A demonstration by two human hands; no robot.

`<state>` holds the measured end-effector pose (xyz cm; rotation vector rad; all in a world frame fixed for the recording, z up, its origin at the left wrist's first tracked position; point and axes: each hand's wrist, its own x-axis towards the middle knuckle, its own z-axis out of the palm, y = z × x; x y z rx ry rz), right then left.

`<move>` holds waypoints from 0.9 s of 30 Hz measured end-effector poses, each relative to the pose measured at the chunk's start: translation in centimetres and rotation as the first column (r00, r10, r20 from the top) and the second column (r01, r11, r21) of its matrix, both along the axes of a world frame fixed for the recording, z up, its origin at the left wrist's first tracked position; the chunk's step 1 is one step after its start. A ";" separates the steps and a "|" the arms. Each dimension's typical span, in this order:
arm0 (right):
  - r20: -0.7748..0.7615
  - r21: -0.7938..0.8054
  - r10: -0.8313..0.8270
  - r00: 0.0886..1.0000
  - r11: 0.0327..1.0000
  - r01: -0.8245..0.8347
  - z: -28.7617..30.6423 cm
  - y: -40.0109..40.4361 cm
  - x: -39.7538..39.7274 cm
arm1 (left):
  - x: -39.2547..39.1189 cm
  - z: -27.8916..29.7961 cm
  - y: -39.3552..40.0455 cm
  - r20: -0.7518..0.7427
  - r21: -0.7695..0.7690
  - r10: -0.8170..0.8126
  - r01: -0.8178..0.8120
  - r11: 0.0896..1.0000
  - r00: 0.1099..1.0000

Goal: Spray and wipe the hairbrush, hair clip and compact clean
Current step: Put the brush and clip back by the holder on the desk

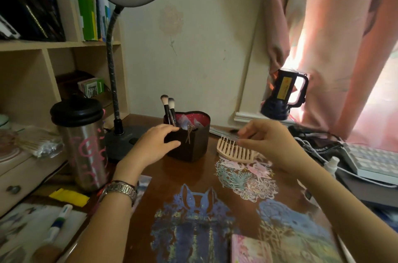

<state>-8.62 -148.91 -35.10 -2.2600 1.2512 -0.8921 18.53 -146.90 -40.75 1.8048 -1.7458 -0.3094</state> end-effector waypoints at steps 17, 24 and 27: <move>-0.309 0.161 0.201 0.929 0.974 -0.157 -9.5 9.0 -7.4 | -10.4 -4.2 9.6 0.047 0.316 -0.415 0.380 0.869 0.909; -0.302 0.179 0.231 0.925 0.967 -0.183 -11.7 10.6 -8.4 | -11.3 -5.6 10.5 0.087 0.345 -0.451 0.398 0.850 0.888; -0.312 0.180 0.239 0.919 0.965 -0.190 -11.7 10.5 -8.4 | -11.5 -5.8 10.7 0.167 0.346 -0.477 0.402 0.848 0.863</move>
